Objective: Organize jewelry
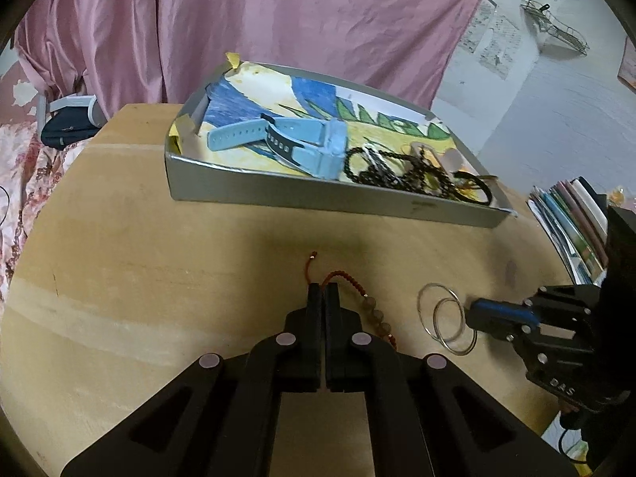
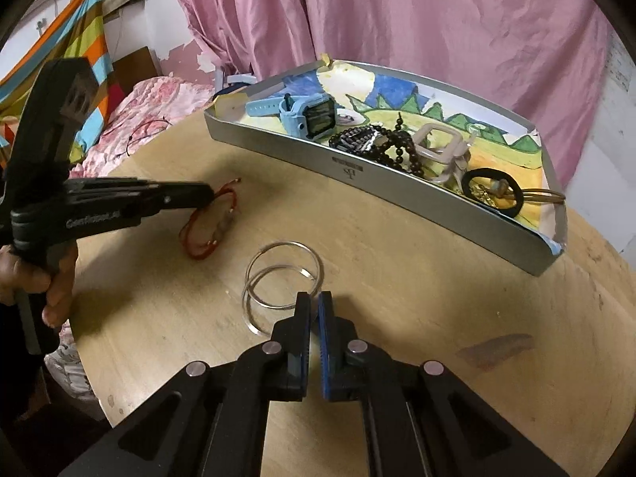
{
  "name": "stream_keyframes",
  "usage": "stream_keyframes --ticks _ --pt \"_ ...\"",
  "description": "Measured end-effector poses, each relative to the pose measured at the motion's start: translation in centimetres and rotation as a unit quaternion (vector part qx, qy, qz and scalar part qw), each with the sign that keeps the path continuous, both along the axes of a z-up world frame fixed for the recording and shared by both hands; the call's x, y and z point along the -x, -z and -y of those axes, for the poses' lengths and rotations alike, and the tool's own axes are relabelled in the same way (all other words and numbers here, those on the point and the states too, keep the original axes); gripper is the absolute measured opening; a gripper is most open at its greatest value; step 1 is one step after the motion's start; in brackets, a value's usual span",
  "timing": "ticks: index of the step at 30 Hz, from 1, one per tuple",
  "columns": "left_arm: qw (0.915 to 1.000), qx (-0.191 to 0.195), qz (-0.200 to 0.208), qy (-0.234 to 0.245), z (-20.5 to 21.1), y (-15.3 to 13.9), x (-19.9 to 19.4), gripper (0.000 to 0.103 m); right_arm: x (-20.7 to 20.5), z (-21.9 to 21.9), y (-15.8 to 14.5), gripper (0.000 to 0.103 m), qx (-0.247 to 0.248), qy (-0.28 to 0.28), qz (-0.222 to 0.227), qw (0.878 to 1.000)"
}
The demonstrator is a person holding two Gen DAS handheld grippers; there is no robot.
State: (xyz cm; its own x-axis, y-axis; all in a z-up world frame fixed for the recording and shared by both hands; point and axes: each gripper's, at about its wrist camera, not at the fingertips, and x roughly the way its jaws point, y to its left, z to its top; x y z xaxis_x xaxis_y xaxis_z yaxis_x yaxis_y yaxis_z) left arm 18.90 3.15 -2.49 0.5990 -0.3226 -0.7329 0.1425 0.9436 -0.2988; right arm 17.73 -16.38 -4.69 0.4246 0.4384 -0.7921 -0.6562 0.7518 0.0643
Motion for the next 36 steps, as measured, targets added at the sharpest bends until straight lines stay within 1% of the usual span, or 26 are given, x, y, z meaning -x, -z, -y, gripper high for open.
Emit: stream_keyframes --ticks 5,6,9,13,14,15,16,17,18,24,26,31,32,33,36 --pt "1.0000 0.003 0.000 0.006 0.6 -0.1 0.8 0.000 0.1 0.4 -0.1 0.003 -0.014 0.006 -0.011 1.000" --pt "1.0000 0.003 -0.001 0.007 0.7 0.0 0.9 0.000 0.0 0.3 -0.1 0.007 -0.013 0.005 -0.011 1.000" --pt "0.9999 0.002 -0.003 0.010 0.8 0.0 1.4 0.000 0.1 0.2 0.0 0.008 -0.010 0.004 -0.010 1.000" --pt "1.0000 0.005 -0.003 0.008 0.7 0.0 2.0 0.000 0.4 0.1 -0.4 0.010 -0.028 -0.006 -0.017 0.999" --pt "1.0000 0.006 -0.003 0.006 0.6 0.0 2.1 0.000 0.6 0.1 -0.4 0.014 -0.029 -0.011 -0.016 0.999" --pt "1.0000 0.005 -0.003 0.006 0.5 0.0 2.2 0.000 0.8 0.0 -0.5 0.021 -0.029 -0.017 -0.016 0.999" --pt "1.0000 0.005 -0.003 0.005 0.5 0.1 2.4 0.000 1.1 -0.1 -0.5 0.027 -0.029 -0.023 -0.017 0.999" --pt "1.0000 0.004 -0.004 0.005 0.5 0.1 2.4 0.000 1.2 -0.2 -0.4 0.037 -0.028 -0.027 -0.018 0.999" --pt "1.0000 0.004 -0.004 0.005 0.4 0.1 2.5 0.000 1.3 -0.3 -0.4 0.041 -0.029 -0.028 -0.017 0.999" --pt "1.0000 0.006 -0.005 0.005 0.5 0.0 3.0 0.000 1.1 -1.4 0.1 0.043 -0.018 -0.026 -0.010 0.999" --pt "1.0000 0.007 -0.004 0.005 0.5 -0.1 3.1 0.000 1.0 -1.7 0.2 0.047 -0.014 -0.027 -0.006 1.000" --pt "1.0000 0.008 -0.002 0.003 0.4 -0.2 3.2 0.000 1.5 -2.7 0.4 0.050 0.015 -0.035 0.017 0.999" --pt "1.0000 0.008 -0.002 0.003 0.3 -0.2 3.2 0.000 1.6 -2.7 0.4 0.047 0.019 -0.038 0.021 0.999" --pt "1.0000 0.008 -0.002 0.003 0.4 -0.1 3.2 0.000 1.6 -2.7 0.4 0.042 0.020 -0.039 0.022 0.999" --pt "0.9999 0.009 -0.001 0.004 0.4 -0.2 3.2 0.000 1.7 -2.5 0.4 0.041 0.019 -0.041 0.022 0.999"
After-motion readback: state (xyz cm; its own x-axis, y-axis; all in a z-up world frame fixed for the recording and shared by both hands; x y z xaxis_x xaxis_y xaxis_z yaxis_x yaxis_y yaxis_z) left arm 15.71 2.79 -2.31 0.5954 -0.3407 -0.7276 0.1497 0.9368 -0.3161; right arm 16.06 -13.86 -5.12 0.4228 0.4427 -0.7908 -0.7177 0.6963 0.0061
